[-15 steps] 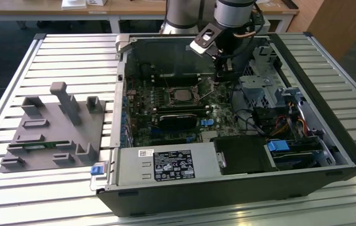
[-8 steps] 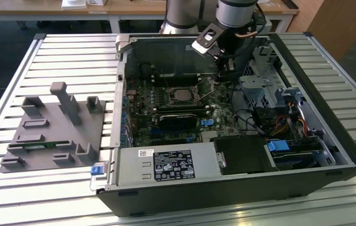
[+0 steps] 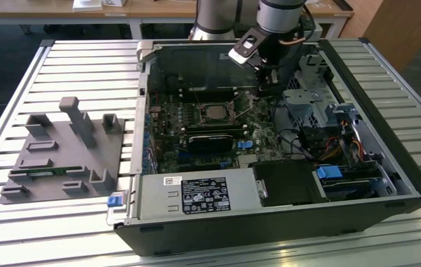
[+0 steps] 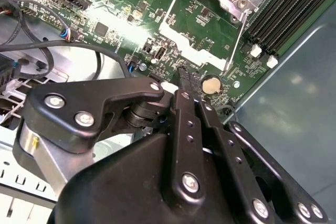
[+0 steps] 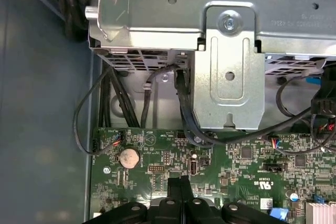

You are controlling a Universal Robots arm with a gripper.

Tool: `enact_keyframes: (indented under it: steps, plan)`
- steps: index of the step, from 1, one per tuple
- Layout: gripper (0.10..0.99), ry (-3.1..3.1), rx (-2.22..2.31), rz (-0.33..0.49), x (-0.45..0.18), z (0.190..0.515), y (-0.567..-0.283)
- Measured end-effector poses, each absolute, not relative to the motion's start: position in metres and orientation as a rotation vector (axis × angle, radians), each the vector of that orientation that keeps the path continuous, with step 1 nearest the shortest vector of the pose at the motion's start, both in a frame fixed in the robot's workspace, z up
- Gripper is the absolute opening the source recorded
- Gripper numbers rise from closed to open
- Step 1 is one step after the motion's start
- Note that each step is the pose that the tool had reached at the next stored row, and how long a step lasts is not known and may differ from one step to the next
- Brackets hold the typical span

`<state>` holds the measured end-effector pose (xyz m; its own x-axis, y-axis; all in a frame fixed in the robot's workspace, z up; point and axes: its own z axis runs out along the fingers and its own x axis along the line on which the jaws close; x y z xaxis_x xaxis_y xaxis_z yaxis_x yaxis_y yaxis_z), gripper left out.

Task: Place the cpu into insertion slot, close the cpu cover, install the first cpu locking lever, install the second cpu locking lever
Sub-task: 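Close the cpu cover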

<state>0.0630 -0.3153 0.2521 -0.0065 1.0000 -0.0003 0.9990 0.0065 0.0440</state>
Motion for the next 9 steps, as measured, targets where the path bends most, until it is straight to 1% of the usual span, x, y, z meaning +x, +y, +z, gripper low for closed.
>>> enact_keyframes:
  steps: [9]
  plan:
    - [0.106, 2.206, 2.192, 0.048, 0.0634, 0.2469, -0.3142]
